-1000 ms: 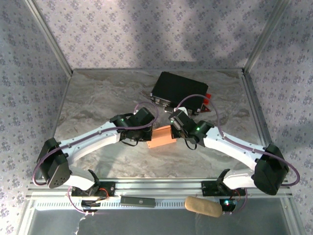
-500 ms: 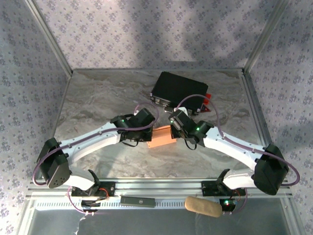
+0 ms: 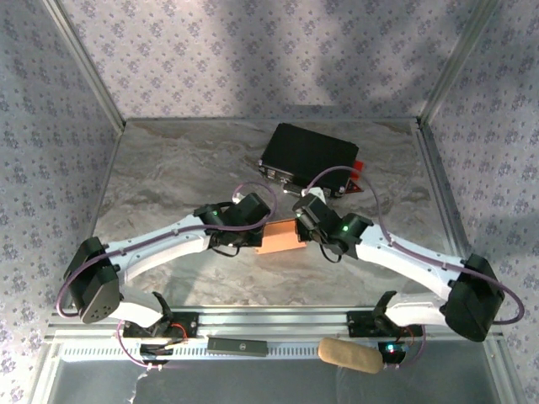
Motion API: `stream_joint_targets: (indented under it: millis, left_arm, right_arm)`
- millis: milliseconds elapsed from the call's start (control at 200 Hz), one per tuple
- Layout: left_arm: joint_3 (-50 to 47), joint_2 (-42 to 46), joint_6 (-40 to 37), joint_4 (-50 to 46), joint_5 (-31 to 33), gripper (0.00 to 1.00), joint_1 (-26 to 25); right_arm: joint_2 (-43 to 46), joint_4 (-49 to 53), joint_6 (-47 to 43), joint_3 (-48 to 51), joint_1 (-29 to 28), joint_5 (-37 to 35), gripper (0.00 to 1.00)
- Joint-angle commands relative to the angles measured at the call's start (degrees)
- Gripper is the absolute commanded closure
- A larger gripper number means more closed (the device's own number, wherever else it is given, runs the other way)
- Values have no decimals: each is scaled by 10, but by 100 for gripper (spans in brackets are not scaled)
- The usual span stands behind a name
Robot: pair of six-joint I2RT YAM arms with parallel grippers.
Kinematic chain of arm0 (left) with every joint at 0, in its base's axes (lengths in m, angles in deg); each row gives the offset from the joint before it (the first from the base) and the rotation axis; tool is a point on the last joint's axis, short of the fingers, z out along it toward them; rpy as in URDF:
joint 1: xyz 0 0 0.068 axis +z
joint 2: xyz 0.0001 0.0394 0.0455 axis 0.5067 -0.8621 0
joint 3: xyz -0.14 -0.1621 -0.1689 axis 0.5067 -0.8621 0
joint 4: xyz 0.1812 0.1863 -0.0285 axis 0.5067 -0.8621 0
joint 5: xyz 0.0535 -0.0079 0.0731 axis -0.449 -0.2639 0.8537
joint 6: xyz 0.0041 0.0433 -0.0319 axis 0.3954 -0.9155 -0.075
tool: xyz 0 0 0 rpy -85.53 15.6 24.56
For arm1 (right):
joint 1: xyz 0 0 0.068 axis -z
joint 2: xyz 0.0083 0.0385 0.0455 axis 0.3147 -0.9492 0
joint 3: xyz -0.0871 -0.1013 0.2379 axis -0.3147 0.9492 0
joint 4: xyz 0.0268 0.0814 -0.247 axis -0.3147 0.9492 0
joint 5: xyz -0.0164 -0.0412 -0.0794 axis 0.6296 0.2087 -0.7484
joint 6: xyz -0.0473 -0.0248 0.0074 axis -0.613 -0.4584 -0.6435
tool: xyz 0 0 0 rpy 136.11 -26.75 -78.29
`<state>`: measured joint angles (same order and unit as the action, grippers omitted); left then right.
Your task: Fold the paper box
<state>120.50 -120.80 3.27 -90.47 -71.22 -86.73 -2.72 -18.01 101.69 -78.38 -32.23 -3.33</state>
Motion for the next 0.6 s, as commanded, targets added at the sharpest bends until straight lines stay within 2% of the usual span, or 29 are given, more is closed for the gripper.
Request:
stream_joint_targets:
  millis: [0,100,175,230,395,470,600]
  left_arm:
    - [-8,5,10,-14,10,100,-7]
    - [-8,2,11,-14,13,100,-9]
    - [-7,3,12,-14,14,100,-11]
    - [-5,3,13,-13,15,100,-13]
    - [0,-4,15,-14,20,100,-20]
    - [3,-6,15,-15,22,100,-22]
    - [3,-7,17,-15,26,100,-25]
  right_arm:
    - [58,9,72,5,-1,18,59]
    - [105,-5,143,26,7,32,45]
    - [134,11,245,41,19,31,35]
    - [153,-5,319,64,30,44,32]
    - [174,-150,559,169,34,106,23]
    - [173,-196,614,193,34,122,20]
    - [168,-215,659,204,35,134,19]
